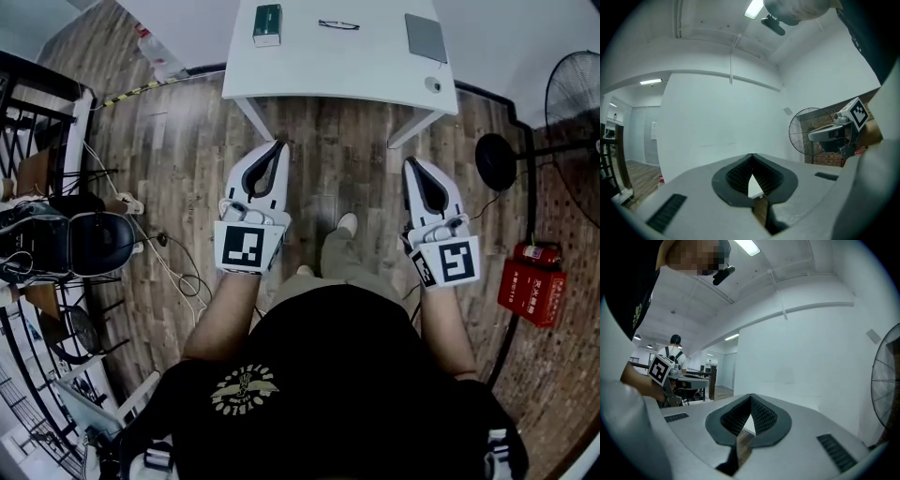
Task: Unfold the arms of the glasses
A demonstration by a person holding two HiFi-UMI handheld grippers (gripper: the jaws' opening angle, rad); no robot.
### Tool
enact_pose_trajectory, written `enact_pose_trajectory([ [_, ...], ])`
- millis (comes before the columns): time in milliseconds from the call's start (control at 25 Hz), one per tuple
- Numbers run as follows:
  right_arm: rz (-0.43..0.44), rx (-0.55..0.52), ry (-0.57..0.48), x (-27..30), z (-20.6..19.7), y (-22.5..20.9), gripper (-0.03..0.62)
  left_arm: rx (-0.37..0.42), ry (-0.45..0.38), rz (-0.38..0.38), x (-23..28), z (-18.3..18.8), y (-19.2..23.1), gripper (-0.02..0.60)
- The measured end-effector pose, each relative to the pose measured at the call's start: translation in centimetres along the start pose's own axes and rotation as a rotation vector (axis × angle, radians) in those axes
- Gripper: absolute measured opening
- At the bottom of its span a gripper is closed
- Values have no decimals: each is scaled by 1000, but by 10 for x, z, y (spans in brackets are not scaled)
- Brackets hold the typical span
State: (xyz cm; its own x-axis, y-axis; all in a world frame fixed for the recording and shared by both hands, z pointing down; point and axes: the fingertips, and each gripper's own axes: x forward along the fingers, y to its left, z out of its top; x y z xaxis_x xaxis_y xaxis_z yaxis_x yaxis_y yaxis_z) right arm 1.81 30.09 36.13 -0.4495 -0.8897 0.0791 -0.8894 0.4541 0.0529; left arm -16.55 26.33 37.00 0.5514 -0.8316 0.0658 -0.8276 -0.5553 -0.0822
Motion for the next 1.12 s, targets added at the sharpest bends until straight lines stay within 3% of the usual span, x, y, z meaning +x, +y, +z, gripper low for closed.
enact_pose_trajectory([
  [400,12,14,10,30,3,-27,-2,-12,51,17,35,-6,16,7],
  [640,21,-2,-22,50,19,-61,-2,11,2,41,69,22,22,6],
  [1120,71,0,-73,85,35,-138,-2,50,-11,117,134,50,18,6],
])
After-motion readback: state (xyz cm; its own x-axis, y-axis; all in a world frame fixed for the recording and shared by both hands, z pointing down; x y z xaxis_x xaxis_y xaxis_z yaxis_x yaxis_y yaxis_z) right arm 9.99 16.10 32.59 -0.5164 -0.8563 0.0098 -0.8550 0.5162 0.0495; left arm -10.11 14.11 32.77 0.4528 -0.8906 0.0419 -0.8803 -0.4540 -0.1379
